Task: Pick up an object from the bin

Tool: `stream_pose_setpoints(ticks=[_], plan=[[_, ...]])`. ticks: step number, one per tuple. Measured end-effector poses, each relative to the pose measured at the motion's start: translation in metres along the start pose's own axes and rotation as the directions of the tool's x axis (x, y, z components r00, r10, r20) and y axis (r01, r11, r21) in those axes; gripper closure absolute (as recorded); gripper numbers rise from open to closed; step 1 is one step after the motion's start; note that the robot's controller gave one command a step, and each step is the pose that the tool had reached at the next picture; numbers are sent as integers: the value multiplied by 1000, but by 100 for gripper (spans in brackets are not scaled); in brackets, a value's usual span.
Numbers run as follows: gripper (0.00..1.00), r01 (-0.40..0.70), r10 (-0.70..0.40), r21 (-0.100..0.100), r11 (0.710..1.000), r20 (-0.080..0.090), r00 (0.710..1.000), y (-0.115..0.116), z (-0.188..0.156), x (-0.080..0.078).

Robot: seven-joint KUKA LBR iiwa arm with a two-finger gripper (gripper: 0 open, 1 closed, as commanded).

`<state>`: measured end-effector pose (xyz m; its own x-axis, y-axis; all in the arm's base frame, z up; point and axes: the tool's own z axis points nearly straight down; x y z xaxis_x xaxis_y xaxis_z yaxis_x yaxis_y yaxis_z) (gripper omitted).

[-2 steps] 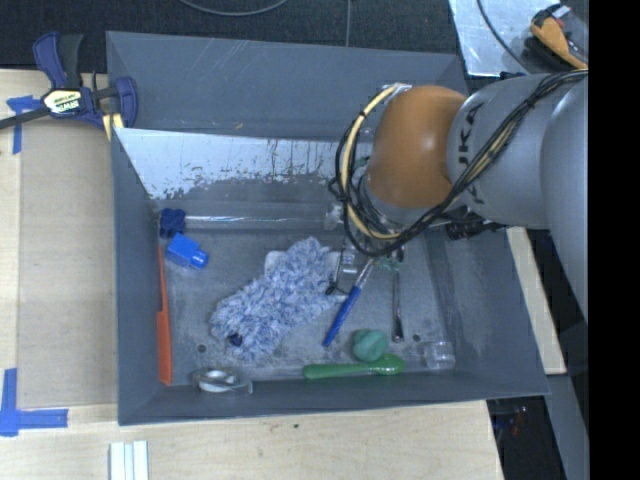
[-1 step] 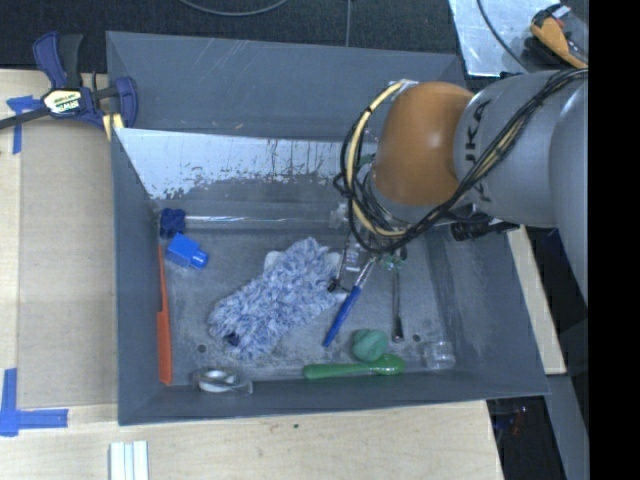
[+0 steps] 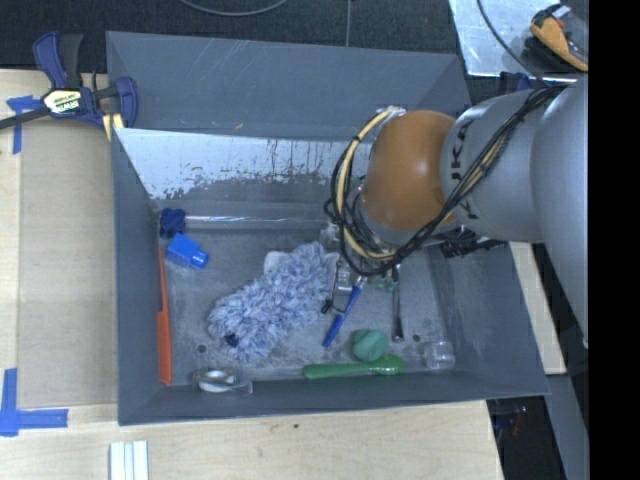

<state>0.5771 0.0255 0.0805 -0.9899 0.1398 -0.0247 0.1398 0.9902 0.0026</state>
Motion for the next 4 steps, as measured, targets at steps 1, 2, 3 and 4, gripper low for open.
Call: stream_pose_setpoints(ticks=[1, 2, 3, 4], plan=[[100, -96, 96, -5, 995, 25, 995, 14, 5, -25], [100, -96, 96, -5, 995, 25, 995, 14, 5, -25], [100, -86, 86, -3, 996, 18, 996, 9, -108, -20], [100, -114, 114, -3, 994, 15, 993, 33, -190, -29]])
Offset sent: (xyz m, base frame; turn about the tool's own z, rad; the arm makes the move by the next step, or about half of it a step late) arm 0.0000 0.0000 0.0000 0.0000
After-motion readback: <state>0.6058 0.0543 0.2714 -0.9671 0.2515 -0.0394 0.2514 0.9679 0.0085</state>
